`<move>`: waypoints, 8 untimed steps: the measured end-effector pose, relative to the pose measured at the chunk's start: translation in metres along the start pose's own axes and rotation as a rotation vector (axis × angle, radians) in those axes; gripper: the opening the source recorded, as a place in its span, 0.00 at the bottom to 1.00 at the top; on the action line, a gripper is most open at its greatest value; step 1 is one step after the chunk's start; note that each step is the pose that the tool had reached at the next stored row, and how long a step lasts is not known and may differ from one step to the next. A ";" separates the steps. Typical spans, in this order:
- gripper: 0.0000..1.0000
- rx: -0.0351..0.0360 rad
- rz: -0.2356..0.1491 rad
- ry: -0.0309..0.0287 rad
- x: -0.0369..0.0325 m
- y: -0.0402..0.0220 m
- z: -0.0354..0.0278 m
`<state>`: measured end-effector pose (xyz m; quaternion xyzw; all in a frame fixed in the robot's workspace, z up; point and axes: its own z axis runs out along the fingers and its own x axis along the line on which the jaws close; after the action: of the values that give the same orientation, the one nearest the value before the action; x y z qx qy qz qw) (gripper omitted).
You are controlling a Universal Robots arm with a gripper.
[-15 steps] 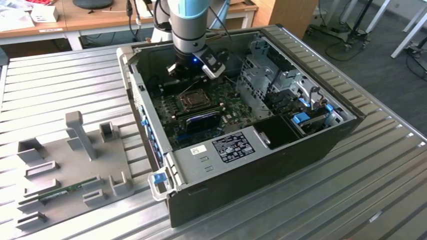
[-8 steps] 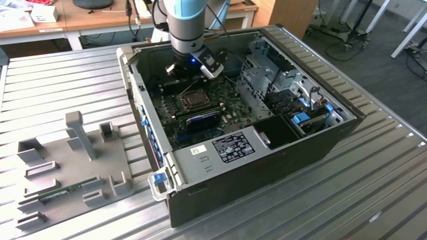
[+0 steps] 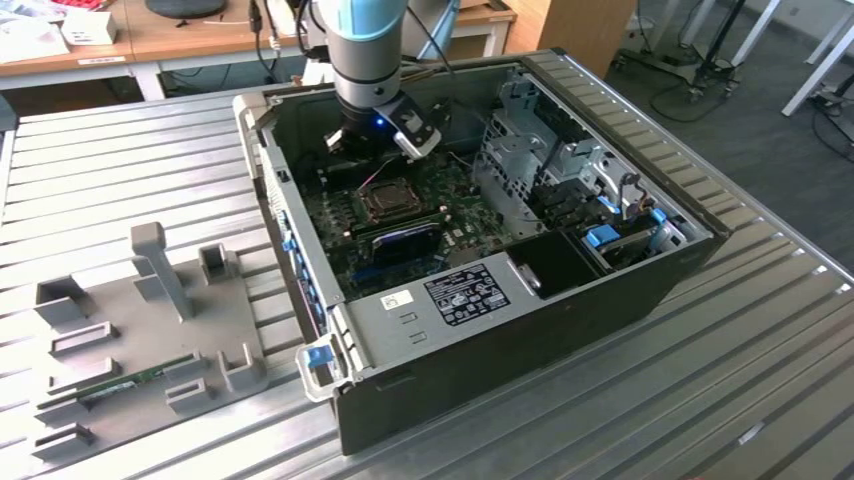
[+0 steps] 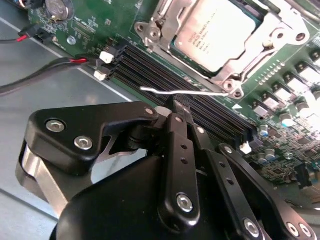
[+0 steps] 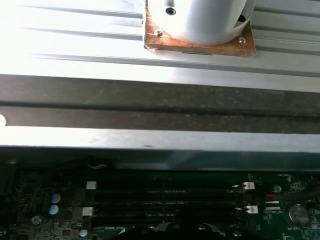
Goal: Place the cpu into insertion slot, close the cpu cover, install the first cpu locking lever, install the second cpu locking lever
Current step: 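Install the first cpu locking lever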
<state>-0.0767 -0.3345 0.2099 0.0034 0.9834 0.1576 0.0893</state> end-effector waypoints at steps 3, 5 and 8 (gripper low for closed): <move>0.11 0.0002 0.000 -0.0005 0.0008 0.0001 -0.0007; 0.11 0.0000 0.000 -0.0008 0.0004 0.0008 -0.0027; 0.11 -0.0001 0.000 -0.0010 0.0000 0.0015 -0.0051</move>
<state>-0.0776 -0.3347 0.2151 0.0033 0.9834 0.1576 0.0898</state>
